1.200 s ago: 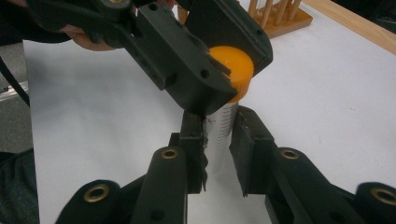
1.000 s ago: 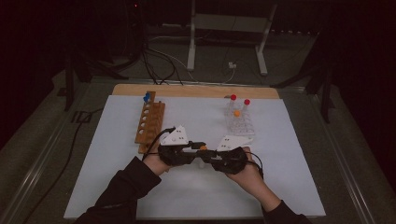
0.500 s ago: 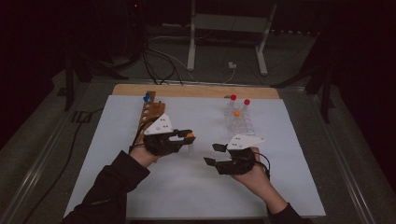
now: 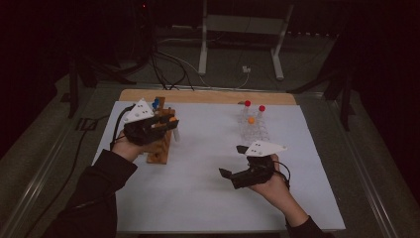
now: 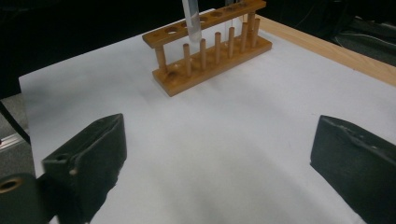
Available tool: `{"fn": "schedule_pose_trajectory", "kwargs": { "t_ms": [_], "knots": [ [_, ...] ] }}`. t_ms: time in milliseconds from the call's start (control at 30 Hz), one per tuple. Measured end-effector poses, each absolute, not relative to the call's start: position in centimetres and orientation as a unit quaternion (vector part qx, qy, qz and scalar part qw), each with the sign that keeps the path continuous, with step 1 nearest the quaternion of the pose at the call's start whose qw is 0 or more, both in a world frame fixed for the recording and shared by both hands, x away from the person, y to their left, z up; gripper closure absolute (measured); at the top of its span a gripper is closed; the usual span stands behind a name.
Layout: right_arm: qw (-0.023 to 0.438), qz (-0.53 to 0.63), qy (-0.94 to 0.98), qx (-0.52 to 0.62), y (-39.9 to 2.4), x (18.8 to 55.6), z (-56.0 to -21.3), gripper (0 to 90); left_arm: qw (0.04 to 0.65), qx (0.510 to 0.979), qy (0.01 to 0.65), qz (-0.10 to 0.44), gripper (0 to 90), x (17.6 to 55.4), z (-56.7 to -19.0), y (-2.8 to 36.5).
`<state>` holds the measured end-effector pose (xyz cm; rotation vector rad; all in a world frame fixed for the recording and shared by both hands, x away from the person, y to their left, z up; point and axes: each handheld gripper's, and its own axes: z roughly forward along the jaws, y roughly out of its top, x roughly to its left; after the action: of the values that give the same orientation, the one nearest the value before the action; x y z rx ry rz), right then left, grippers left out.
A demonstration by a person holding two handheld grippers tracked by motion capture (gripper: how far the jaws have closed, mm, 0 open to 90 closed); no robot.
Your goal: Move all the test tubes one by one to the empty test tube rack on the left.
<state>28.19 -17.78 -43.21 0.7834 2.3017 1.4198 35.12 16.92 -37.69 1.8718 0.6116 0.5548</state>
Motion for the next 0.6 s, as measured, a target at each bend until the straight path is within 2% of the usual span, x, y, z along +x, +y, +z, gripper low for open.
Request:
{"fn": "schedule_pose_trajectory", "kwargs": {
  "t_ms": [100,600],
  "knots": [
    [0.161,0.500,0.805,0.274,-17.9,28.2,-43.1,0.0,0.517,0.774,0.269,0.246,72.0,35.8,-37.4,17.8],
    [0.163,0.505,0.805,0.267,-18.5,28.3,-43.3,0.0,0.505,0.732,0.345,0.302,72.0,39.7,-38.1,21.2]
  ]
}}
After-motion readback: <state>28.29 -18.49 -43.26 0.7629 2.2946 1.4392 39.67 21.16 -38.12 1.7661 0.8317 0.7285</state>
